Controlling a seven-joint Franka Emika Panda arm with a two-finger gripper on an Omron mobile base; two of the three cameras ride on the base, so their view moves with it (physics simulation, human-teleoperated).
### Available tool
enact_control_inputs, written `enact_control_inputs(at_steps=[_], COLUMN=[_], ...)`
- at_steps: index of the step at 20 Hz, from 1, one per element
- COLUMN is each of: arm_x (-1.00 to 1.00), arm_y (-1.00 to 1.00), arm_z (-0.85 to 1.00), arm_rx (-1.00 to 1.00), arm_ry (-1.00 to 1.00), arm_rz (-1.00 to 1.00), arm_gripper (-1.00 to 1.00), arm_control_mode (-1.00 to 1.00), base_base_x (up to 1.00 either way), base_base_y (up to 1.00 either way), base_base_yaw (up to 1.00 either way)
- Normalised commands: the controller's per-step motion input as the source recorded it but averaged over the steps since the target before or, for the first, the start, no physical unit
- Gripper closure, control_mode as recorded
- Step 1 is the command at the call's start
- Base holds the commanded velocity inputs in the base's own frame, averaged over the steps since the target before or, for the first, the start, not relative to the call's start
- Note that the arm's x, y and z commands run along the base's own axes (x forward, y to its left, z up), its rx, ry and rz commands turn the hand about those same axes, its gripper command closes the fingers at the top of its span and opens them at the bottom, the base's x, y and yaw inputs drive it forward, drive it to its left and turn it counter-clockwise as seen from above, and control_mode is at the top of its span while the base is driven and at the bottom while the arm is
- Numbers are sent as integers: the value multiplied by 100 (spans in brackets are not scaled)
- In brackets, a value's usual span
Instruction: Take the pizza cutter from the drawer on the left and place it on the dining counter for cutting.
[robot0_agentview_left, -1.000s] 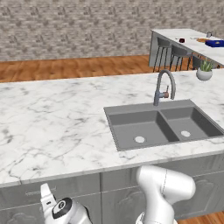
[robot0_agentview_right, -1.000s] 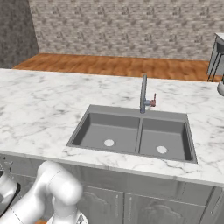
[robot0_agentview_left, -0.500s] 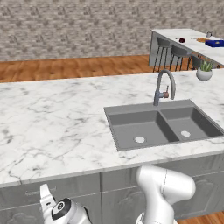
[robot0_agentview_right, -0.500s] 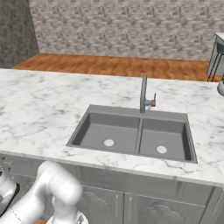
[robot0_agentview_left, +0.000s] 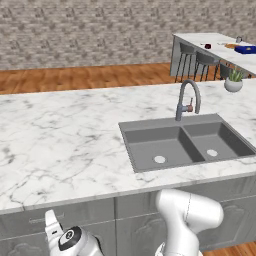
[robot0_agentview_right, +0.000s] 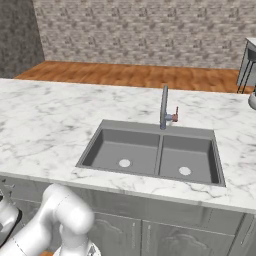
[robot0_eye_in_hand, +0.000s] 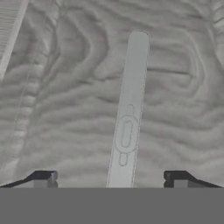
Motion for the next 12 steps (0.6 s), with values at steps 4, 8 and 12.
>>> enact_control_inputs(at_steps=[4, 8, 12], arm_x=[0, 0, 0], arm_y=[0, 0, 0], arm_z=[0, 0, 0], arm_rx=[0, 0, 0], arm_ry=[0, 0, 0], arm_rz=[0, 0, 0], arm_gripper=[100, 100, 100], arm_control_mode=[-100, -100, -100], base_base_x=[0, 0, 0], base_base_y=[0, 0, 0], base_base_yaw=[0, 0, 0])
